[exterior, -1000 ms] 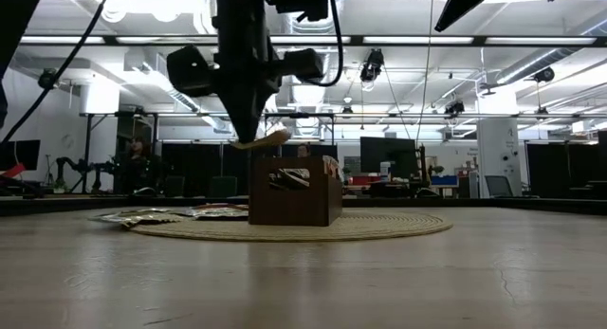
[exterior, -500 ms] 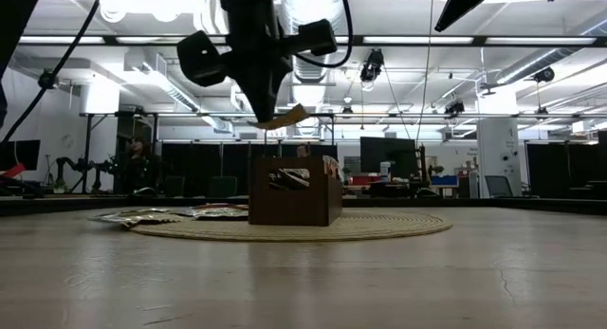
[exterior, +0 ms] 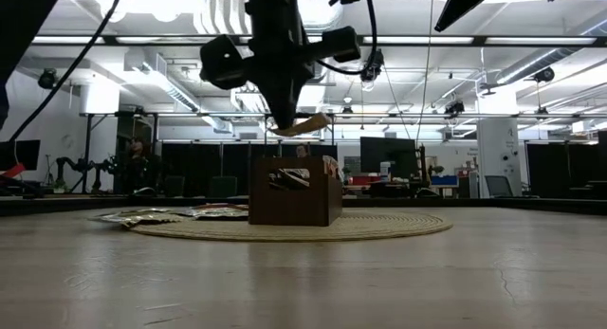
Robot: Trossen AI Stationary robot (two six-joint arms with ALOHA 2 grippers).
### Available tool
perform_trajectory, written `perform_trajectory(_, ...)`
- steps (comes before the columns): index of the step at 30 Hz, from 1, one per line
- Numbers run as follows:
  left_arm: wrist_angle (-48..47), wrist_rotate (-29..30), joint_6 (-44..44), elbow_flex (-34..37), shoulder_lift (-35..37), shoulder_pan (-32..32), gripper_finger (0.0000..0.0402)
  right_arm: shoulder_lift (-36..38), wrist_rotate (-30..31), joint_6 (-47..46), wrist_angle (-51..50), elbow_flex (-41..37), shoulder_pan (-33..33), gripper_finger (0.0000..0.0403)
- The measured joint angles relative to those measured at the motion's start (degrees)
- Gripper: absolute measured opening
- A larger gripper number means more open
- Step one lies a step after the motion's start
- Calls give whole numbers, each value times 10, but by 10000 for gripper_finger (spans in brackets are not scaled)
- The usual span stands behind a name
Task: Pick & Place Tea
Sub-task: Put the orange tea bag into the bottom section of the wooden organizer
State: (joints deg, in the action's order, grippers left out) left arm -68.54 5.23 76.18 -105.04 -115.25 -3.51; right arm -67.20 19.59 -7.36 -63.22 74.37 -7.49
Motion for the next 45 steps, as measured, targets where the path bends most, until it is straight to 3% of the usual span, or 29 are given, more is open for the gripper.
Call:
perform_trajectory(13,-20,-12,26,-9,-16,-2,0,0,0,5,0,0,0,57)
perform_trajectory(31,-20,-27,-7,-10,-38,-4,0,0,0,9,0,0,0,57)
perform_trajectory(45,-40,9,5,-7,-38,0,29,0,0,8,0,0,0,57)
